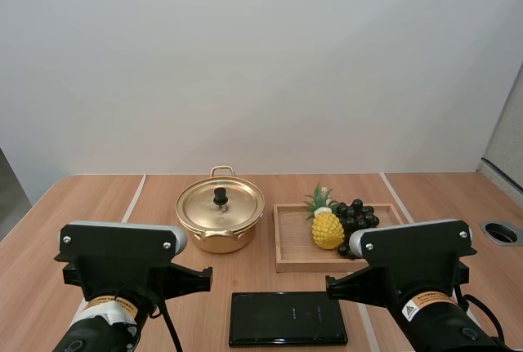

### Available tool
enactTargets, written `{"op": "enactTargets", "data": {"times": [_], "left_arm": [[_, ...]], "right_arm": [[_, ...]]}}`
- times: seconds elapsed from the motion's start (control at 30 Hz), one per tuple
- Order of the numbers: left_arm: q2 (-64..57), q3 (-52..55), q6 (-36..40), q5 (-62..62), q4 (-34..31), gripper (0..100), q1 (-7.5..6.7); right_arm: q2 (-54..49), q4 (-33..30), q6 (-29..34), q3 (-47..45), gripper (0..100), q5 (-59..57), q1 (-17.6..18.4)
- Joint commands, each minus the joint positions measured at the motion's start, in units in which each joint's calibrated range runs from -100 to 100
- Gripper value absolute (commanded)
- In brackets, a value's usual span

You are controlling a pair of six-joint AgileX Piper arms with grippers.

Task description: Open the pot, put the grape inside, and close it

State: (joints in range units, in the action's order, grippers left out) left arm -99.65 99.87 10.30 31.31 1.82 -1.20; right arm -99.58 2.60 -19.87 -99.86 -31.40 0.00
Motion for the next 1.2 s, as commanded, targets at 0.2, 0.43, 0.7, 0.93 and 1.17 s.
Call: {"op": "enactTargets", "data": {"times": [0.2,0.43,0.7,0.93,1.17], "left_arm": [[-0.3,0.1,0.5,-25.7,-0.1,0,0.08],[-0.3,0.1,0.5,-25.7,-0.1,0,0.08],[-0.3,0.1,0.5,-25.7,-0.1,0,0.08],[-0.3,0.1,0.5,-25.7,-0.1,0,0.08],[-0.3,0.1,0.5,-25.7,-0.1,0,0.08]], "right_arm": [[-0.4,5.6,0.2,-0.1,0,28.1,0.1],[-0.4,5.6,0.2,-0.1,0,28.1,0.1],[-0.4,7.9,0.2,-0.1,0,28.1,0.1],[-0.4,10.9,0.2,-0.1,0,28.1,0.1],[-0.4,8.3,0.1,-0.1,0,28.1,0.1]]}}
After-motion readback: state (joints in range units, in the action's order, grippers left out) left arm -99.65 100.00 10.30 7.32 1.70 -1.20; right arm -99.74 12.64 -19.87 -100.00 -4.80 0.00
